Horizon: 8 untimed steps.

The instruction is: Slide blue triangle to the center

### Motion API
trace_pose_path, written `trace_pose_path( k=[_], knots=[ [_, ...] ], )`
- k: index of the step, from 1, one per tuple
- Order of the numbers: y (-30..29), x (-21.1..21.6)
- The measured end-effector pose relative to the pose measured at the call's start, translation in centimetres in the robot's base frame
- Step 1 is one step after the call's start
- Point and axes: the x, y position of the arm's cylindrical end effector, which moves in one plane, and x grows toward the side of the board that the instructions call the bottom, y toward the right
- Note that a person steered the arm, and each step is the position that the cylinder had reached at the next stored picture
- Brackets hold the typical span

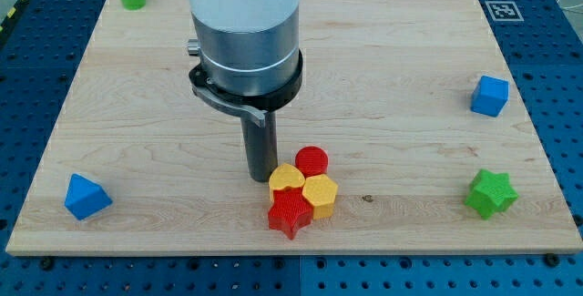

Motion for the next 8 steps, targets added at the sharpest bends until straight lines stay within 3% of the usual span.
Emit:
trace_pose_path(
  k=[2,3,5,6,8],
  knots=[
    [-2.6,-0.3],
    [-10.6,-2.8],
    [-26.4,-2.8],
    [-26.7,-2.9],
    [-23.7,4.1]
  ],
)
